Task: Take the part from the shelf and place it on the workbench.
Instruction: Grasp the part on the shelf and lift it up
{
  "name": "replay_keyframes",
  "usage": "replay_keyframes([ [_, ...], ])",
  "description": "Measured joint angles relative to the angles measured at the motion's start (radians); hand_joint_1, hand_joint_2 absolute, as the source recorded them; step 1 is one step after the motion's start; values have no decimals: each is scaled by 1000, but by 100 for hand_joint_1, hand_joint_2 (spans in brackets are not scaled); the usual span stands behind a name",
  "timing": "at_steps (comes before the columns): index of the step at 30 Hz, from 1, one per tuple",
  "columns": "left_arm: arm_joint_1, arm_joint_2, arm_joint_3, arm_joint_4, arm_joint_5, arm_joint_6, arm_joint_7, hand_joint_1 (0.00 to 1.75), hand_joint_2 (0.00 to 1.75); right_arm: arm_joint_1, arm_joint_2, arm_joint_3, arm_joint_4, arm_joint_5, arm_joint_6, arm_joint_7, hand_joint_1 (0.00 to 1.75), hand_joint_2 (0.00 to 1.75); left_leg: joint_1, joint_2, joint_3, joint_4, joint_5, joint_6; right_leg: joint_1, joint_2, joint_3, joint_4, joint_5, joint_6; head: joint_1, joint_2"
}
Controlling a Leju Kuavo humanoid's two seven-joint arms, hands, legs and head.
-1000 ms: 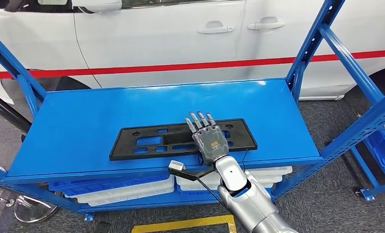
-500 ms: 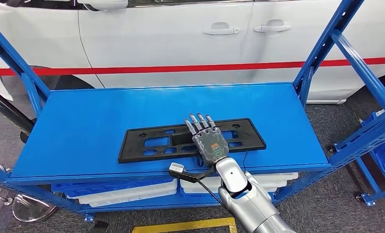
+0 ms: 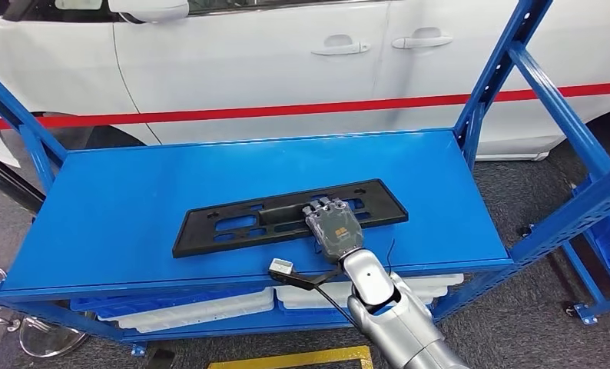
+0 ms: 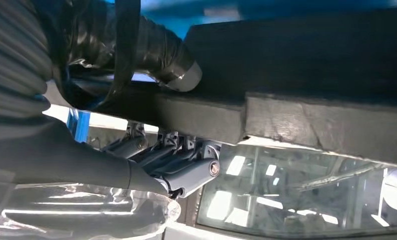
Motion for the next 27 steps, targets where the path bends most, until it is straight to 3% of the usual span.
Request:
replay_keyframes([
  [2,-1,1,-2,-1,3,0,-3,0,0,1,0,-7,-5,0,-2,-1,175,175,-5,0,39,-82,21,9,3,1,0,1,-2,8,0,0],
  [6,-1,1,-10,-1,6,1,-5,0,0,5,-3,-19,-14,0,-5,-3,175,175,-3,0,47,-102,23,27,3,0,-4,12,-14,29,0,0],
  [8,-1,1,-13,-1,6,2,-5,0,0,6,-5,-22,-17,0,-6,-3,175,175,1,2,52,-111,26,37,2,-1,-44,97,-64,38,0,0],
  [10,-2,1,-14,-2,6,2,-5,0,0,11,-8,-24,-18,0,-8,-4,175,175,-1,3,52,-110,25,41,0,-1,-111,226,-119,43,0,0],
  [11,-2,1,-14,-2,6,2,-5,0,0,15,-10,-25,-18,0,-9,-5,175,175,-2,3,52,-109,24,42,-1,-1,-134,267,-125,45,0,0],
  [12,-1,1,-14,-2,7,2,-6,0,0,18,-11,-27,-18,0,-10,-7,175,175,-2,2,52,-107,22,43,-2,-2,-139,270,-111,45,0,0],
  [14,-1,0,-15,-2,8,3,-7,0,0,20,-14,-32,-19,0,-16,-12,175,175,-2,0,54,-99,15,40,-4,-2,-97,170,-39,43,0,0],
  [16,-2,0,-16,-2,10,3,-8,0,0,21,-13,-45,-22,-2,-30,-28,175,175,-5,-1,52,-89,7,32,-3,-2,-45,54,8,36,0,0],
  [17,-2,0,-17,-2,14,4,-8,0,0,23,-11,-56,-27,-9,-41,-45,175,175,-7,-1,50,-86,4,27,-1,-2,-33,26,13,32,0,0],
  [20,-1,1,-17,-2,26,7,-8,0,0,36,7,-107,-67,-46,-61,-109,175,175,-7,-1,46,-85,1,12,1,0,-31,13,11,18,0,0],
  [22,-1,1,-17,-2,31,9,-7,0,0,39,26,-138,-104,-64,-60,-133,175,175,-4,0,32,-52,-25,2,-3,-1,-27,5,14,5,0,0],
  [25,1,0,-17,-1,42,18,-6,0,0,43,51,-170,-153,-127,-72,-178,175,175,0,0,-50,127,-113,-10,-4,-4,-23,2,13,-5,0,0],
  [26,3,0,-16,-1,49,24,-4,0,0,49,59,-178,-180,-169,-77,-203,175,175,0,0,-75,178,-127,-12,-3,-4,-23,2,12,-7,0,0],
  [27,6,0,-14,-2,58,30,-3,0,0,55,69,-183,-215,-215,-81,-230,175,175,0,0,-86,198,-124,-13,-2,-4,-23,4,11,-7,0,0],
])
